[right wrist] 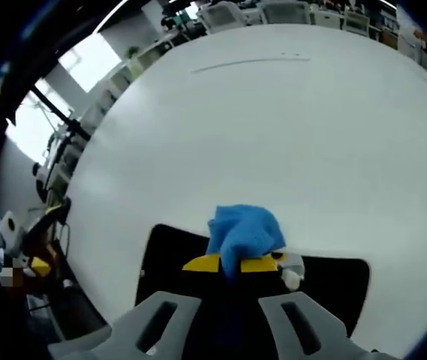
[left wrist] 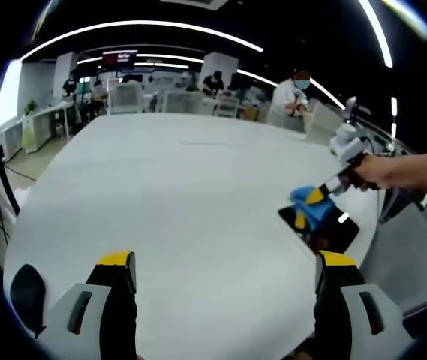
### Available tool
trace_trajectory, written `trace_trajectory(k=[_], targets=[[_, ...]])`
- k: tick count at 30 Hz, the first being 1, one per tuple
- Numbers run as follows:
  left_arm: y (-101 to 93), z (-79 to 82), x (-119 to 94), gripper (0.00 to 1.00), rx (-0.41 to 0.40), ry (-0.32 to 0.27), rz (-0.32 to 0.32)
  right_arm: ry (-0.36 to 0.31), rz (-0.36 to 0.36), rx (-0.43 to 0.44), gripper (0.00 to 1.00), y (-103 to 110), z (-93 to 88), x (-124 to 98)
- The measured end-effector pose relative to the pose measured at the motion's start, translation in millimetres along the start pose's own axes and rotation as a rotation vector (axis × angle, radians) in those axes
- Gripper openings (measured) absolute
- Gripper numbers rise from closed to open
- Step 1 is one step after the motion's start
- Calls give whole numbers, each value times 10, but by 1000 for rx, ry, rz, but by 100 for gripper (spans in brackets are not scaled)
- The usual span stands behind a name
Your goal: Wipe the mirror surface with the cleaning cloth until all visible marks leave the cleaned area.
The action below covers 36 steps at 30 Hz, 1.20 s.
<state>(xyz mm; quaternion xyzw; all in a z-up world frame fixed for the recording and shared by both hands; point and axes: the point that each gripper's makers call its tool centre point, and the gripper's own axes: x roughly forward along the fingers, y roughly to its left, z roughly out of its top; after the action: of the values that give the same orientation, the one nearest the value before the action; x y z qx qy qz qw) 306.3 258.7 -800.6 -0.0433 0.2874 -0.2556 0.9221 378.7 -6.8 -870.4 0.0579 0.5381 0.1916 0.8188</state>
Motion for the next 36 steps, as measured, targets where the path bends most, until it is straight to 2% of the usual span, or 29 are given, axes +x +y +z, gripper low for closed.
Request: trace_trajectory(k=[20, 36], targets=[[63, -40, -54, 99, -9, 3, 9, 44, 59, -87, 1, 675, 80, 276], [80, -60, -58, 99, -7, 10, 13, 52, 64, -125, 1, 705, 79, 280]])
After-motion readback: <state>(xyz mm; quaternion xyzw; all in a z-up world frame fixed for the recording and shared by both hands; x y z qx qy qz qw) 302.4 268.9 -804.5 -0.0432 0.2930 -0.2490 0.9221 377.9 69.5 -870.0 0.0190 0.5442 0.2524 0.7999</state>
